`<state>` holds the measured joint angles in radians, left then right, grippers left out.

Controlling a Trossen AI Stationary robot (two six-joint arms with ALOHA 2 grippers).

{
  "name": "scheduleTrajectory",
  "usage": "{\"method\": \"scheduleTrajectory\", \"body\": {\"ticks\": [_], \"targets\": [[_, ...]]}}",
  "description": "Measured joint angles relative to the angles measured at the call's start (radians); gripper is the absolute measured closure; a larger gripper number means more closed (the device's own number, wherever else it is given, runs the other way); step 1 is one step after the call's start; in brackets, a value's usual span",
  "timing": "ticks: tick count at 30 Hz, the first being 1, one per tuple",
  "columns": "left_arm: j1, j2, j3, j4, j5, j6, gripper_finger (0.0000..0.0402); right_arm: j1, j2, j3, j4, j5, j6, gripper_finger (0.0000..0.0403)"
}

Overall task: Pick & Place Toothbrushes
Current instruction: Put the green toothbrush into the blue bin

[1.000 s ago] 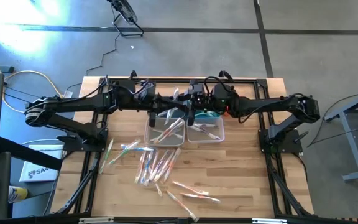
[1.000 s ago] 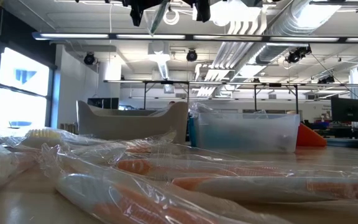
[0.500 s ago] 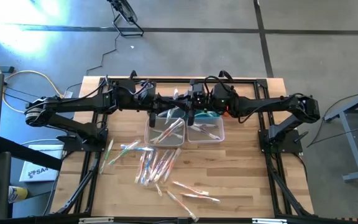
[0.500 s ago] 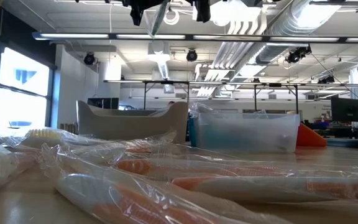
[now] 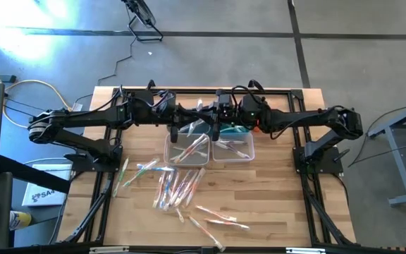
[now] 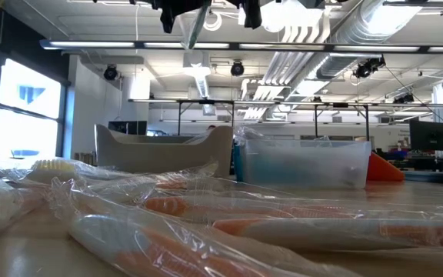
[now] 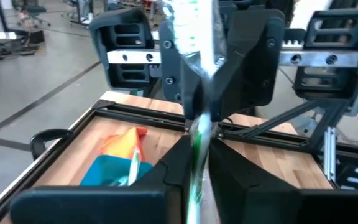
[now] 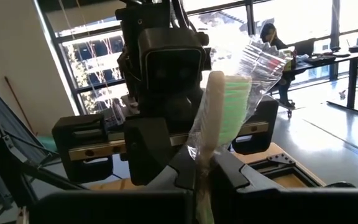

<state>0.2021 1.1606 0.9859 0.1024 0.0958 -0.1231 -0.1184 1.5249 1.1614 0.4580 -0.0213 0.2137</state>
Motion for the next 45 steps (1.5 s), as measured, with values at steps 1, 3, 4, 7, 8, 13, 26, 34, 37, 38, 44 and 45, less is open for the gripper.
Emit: {"method": "scheduleTrajectory", "body": {"ticks": [1, 3, 4, 7, 8, 13, 26, 34, 37, 38, 44, 45], "targets": [[0.000, 0.000, 0.000, 0.000, -0.006, -0.007, 0.0340, 0.000, 0.000, 0.000, 0.000, 0.001, -0.001, 0.0395], [0.001, 0.000, 0.000, 0.000, -0.010, -0.016, 0.0309, 0.000, -0.001, 0.000, 0.000, 0.000, -0.001, 0.0395], [0.001, 0.000, 0.000, 0.000, -0.012, -0.016, 0.0292, 0.001, -0.001, 0.000, 0.000, -0.003, 0.000, 0.0395], [0.001, 0.000, 0.000, 0.000, -0.015, -0.016, 0.0248, 0.001, -0.001, 0.000, 0.001, -0.005, 0.000, 0.0395], [0.001, 0.000, 0.000, 0.000, -0.016, -0.016, 0.0236, 0.001, -0.001, 0.000, 0.001, -0.006, 0.000, 0.0395], [0.001, 0.000, 0.000, 0.000, -0.015, -0.015, 0.0204, 0.001, -0.001, 0.000, 0.001, -0.009, 0.002, 0.0395], [0.001, -0.008, 0.000, -0.039, -0.125, 0.029, 0.0233, -0.018, -0.013, 0.001, -0.136, 0.046, 0.048, 0.0395], [0.002, -0.032, 0.001, -0.080, -0.193, 0.076, 0.0238, -0.093, -0.025, 0.001, -0.228, 0.046, 0.046, 0.0395], [0.015, -0.061, -0.001, -0.109, -0.200, 0.076, 0.0238, -0.119, -0.033, 0.001, -0.274, 0.050, 0.053, 0.0395], [0.022, -0.078, -0.001, -0.125, -0.203, 0.072, 0.0238, -0.126, -0.036, 0.000, -0.293, 0.053, 0.052, 0.0395], [0.084, -0.149, 0.000, -0.182, -0.203, 0.020, 0.0238, -0.152, -0.058, 0.001, -0.391, 0.130, 0.048, 0.0395], [0.093, -0.158, 0.000, -0.192, -0.203, 0.020, 0.0238, -0.156, -0.059, 0.001, -0.415, 0.145, 0.046, 0.0395]]}}
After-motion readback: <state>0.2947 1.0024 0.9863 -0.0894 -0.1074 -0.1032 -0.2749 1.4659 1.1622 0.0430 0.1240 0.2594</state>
